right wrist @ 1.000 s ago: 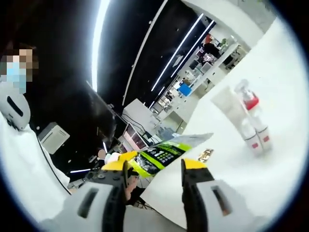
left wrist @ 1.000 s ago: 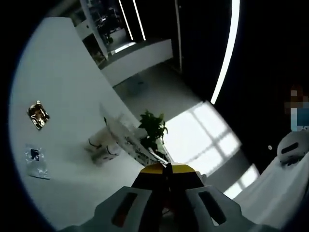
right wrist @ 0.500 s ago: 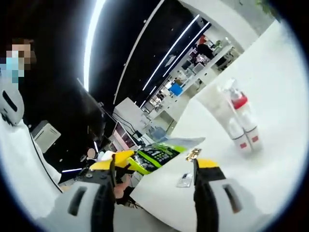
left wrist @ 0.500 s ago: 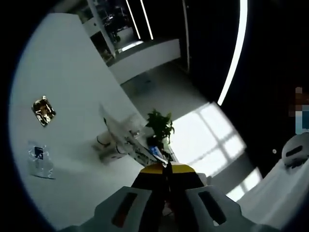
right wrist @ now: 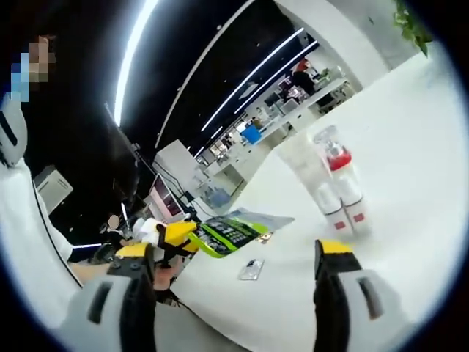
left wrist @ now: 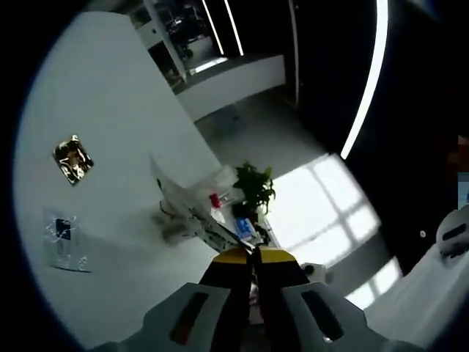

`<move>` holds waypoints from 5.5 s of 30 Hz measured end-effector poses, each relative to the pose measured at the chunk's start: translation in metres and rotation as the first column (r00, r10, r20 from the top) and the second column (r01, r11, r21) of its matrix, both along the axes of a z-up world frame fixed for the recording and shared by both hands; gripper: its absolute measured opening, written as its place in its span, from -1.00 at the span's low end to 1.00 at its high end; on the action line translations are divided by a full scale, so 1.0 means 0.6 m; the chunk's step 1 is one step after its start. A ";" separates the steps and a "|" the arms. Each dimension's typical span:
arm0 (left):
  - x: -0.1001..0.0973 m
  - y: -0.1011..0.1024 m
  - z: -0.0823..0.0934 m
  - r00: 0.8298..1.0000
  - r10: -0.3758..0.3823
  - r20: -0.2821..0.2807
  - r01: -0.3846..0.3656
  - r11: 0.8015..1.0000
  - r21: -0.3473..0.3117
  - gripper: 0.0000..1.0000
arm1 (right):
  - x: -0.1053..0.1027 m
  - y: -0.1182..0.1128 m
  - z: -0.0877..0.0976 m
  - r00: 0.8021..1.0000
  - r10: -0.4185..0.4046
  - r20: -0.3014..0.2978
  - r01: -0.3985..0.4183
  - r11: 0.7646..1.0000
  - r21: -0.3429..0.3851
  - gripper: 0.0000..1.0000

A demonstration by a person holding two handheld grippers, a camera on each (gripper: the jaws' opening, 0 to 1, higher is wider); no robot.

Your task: Arrange the skincare products in the storage area until every visible bottle or jar stands upright without overlapping.

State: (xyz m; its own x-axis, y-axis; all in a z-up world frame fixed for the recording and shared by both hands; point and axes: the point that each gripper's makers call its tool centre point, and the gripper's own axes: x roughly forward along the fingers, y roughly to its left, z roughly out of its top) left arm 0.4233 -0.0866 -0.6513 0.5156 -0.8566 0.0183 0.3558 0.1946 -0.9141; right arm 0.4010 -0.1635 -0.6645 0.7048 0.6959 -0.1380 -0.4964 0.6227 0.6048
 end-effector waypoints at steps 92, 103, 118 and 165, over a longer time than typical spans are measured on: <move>0.054 0.010 -0.263 0.992 -0.125 -0.009 0.090 0.660 0.746 -0.74 | 0.006 -0.065 -0.049 0.993 -0.107 -0.052 0.098 0.984 -0.148 0.99; 0.062 0.031 -0.257 0.976 -0.202 0.077 0.038 0.514 0.857 -0.55 | 0.006 -0.066 -0.049 0.993 -0.109 -0.053 0.100 0.984 -0.146 0.99; 0.096 -0.004 -0.234 0.890 -0.409 0.201 -0.026 0.396 0.918 -0.24 | 0.005 -0.066 -0.052 0.992 -0.108 -0.058 0.099 0.984 -0.145 0.99; 0.116 -0.019 -0.288 0.809 -0.580 0.098 0.073 0.265 0.962 0.29 | 0.008 -0.072 -0.054 0.991 -0.123 -0.060 0.114 0.983 -0.145 0.99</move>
State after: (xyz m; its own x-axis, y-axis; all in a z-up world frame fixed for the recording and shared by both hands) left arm 0.4930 -0.0981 -0.8242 0.3433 -0.5398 -0.7686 0.8355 0.5493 -0.0126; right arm 0.4059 -0.2066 -0.6969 0.7666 0.5780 -0.2796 -0.3744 0.7561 0.5368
